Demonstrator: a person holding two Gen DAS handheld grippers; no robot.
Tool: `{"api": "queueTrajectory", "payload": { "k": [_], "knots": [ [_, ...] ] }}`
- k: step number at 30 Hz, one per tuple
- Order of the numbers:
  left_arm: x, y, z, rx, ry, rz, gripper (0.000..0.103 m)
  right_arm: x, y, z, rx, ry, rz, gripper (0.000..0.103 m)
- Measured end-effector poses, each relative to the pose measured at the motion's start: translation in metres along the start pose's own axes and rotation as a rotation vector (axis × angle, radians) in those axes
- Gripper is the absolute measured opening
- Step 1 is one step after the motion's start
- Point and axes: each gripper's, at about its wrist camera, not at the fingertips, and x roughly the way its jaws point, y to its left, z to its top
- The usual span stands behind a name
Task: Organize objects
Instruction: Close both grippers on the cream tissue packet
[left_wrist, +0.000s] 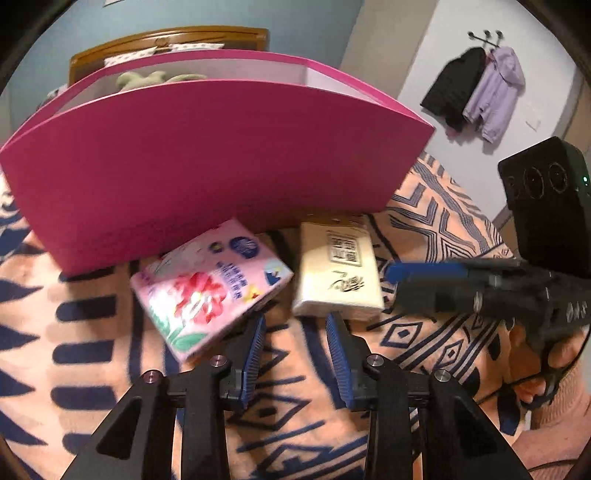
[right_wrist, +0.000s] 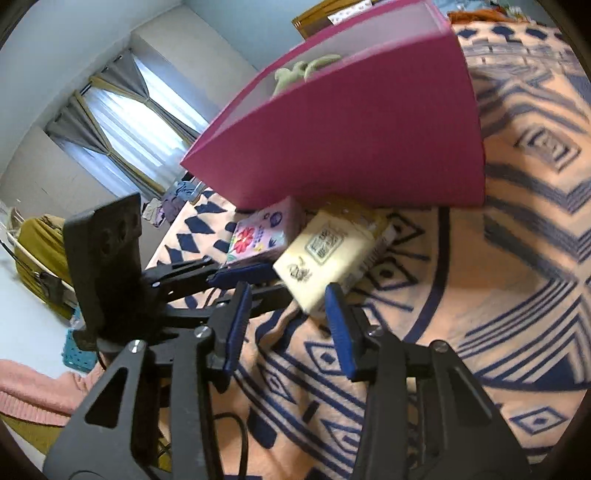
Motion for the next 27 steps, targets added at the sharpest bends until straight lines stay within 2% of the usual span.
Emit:
{"api": "queueTrajectory", "payload": {
  "k": [5, 9, 13, 22, 24, 27],
  "knots": [
    [-0.001, -0.004, 0.001, -0.013, 0.008, -0.055, 0.034, -0.011, -0.014, 0.023, 0.005, -0.092, -0.124, 0.045],
    [0.004, -0.017, -0.001, -0.001, 0.022, -0.114, 0.034, 0.003, -0.022, 0.034, 0.012, -0.062, -0.139, 0.045],
    [0.007, -0.015, -0.002, -0.024, 0.027, -0.133, 0.034, 0.018, -0.018, 0.031, 0.000, -0.014, -0.112, 0.045],
    [0.002, 0.002, -0.006, -0.047, 0.029, -0.173, 0.036, 0.005, -0.001, 0.001, -0.057, 0.043, -0.080, 0.045],
    [0.000, 0.005, -0.008, -0.056, 0.025, -0.188, 0.036, 0.000, 0.002, -0.004, -0.061, 0.044, -0.057, 0.045],
    [-0.002, 0.009, -0.006, -0.072, 0.024, -0.188, 0.036, -0.005, -0.004, -0.001, -0.035, 0.011, -0.078, 0.045]
  ]
}}
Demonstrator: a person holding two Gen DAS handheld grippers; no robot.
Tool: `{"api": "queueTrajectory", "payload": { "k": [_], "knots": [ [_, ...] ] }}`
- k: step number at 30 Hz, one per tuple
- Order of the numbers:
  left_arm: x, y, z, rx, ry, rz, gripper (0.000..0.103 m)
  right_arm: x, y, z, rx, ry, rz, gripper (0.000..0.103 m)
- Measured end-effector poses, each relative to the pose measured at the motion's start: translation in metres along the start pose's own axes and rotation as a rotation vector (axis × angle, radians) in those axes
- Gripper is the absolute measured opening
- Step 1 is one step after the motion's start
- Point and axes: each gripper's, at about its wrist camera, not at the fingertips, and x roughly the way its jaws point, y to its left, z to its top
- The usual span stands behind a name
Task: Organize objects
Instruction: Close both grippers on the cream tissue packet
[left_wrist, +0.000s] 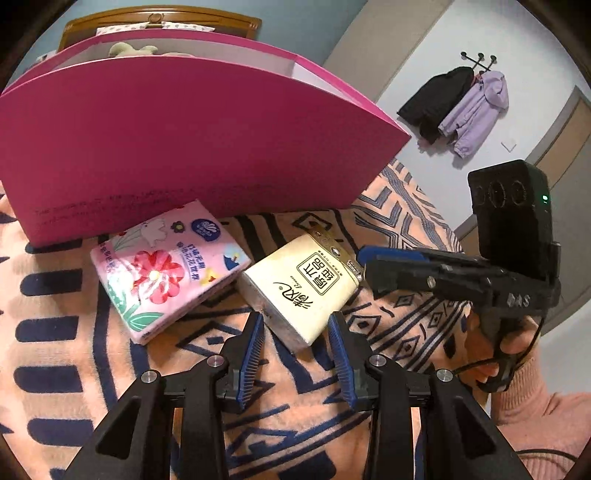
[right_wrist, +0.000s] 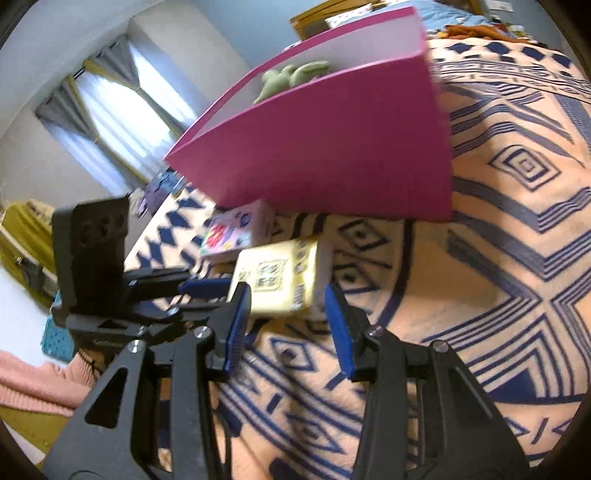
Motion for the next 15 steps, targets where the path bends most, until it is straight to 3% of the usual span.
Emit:
{"api": "queueTrajectory", "payload": {
  "k": [3, 15],
  "knots": [
    [0.003, 0.000, 0.005, -0.022, -0.003, -0.015, 0.036, 0.005, -0.010, 0.006, 0.045, -0.010, 0.005, 0.045],
    [0.003, -0.012, 0.010, -0.002, -0.022, -0.019, 0.035, 0.013, 0.005, 0.003, 0.018, 0.001, 0.006, 0.045]
  ]
}}
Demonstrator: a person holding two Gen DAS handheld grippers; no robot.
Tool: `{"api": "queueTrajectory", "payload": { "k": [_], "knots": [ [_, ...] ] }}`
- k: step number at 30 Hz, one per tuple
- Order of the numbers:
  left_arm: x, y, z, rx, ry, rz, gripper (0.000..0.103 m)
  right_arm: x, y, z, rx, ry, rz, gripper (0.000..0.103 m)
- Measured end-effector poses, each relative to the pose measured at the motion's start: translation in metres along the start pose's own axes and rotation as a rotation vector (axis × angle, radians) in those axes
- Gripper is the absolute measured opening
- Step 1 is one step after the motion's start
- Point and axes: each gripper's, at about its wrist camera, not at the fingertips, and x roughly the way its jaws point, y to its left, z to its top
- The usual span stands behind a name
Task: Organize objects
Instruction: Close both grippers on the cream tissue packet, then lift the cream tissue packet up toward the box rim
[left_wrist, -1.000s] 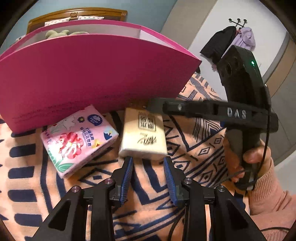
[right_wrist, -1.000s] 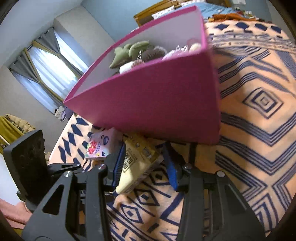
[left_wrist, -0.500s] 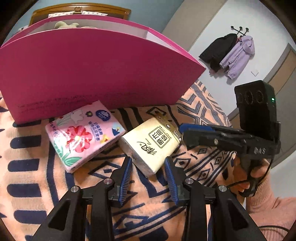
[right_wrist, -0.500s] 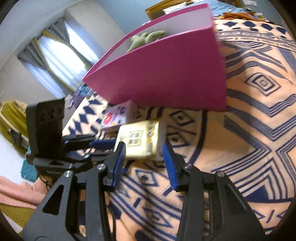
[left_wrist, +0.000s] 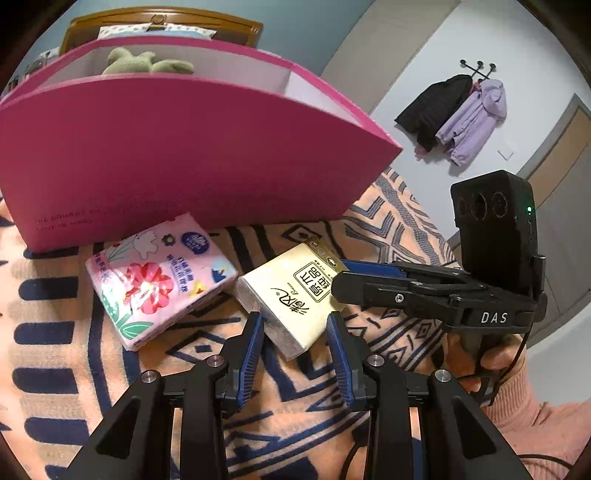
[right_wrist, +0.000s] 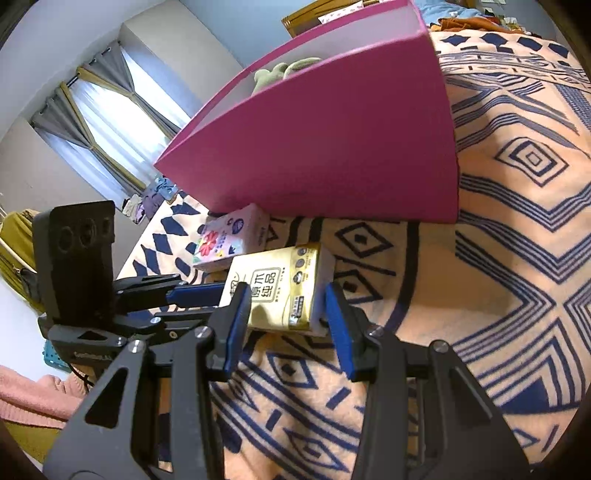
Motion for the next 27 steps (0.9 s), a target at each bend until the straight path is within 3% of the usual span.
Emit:
{"api": "queueTrajectory", "payload": {
  "k": [27],
  "knots": [
    [-0.050, -0.047, 0.028, 0.145, -0.143, 0.003, 0.035, -0.075, 0.035, 0.008, -0.092, -0.196, -0.042, 0.045]
  ]
}}
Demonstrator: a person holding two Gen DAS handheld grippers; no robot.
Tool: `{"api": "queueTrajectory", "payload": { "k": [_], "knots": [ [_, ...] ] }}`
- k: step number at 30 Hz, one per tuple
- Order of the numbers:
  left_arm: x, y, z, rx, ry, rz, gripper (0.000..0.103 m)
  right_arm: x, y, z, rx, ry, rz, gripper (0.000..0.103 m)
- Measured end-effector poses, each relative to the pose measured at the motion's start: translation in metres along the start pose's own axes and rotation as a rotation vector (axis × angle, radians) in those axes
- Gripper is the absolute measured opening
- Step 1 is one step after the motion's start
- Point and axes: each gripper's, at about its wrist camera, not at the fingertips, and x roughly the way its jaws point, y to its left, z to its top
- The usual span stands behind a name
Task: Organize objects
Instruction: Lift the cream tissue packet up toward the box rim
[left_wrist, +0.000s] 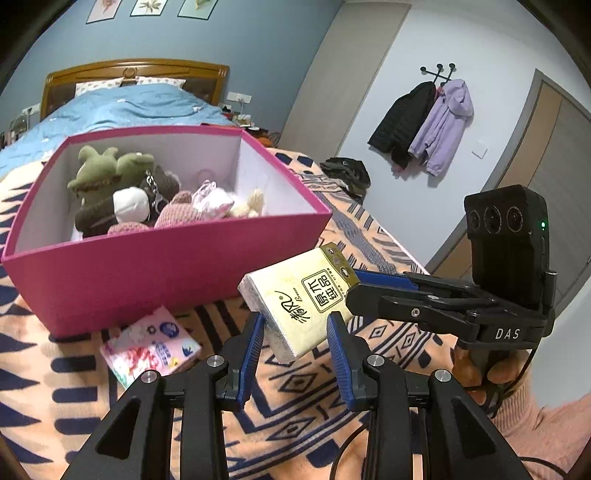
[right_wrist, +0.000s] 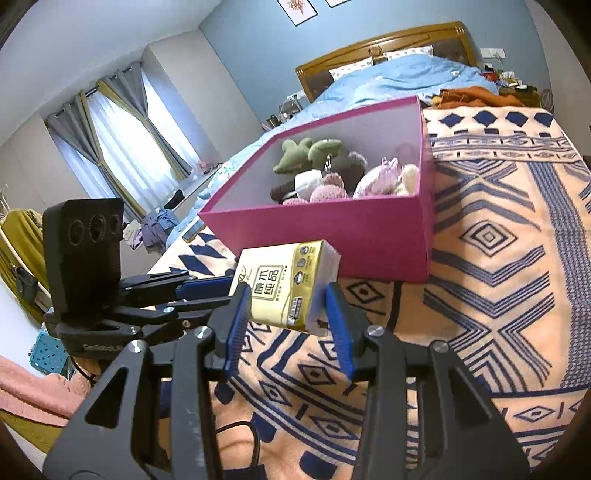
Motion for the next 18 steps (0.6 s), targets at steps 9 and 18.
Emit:
{"api": "queueTrajectory", "payload": {
  "k": [9, 18],
  "knots": [
    [0.000, -0.003, 0.013, 0.016, -0.023, 0.010, 0.035, -0.008, 0.004, 0.009, -0.013, -0.035, -0.001, 0.045],
    [-0.001, -0.007, 0.021, 0.035, -0.040, 0.019, 0.035, -0.012, 0.003, 0.016, -0.020, -0.058, -0.004, 0.045]
  ]
}}
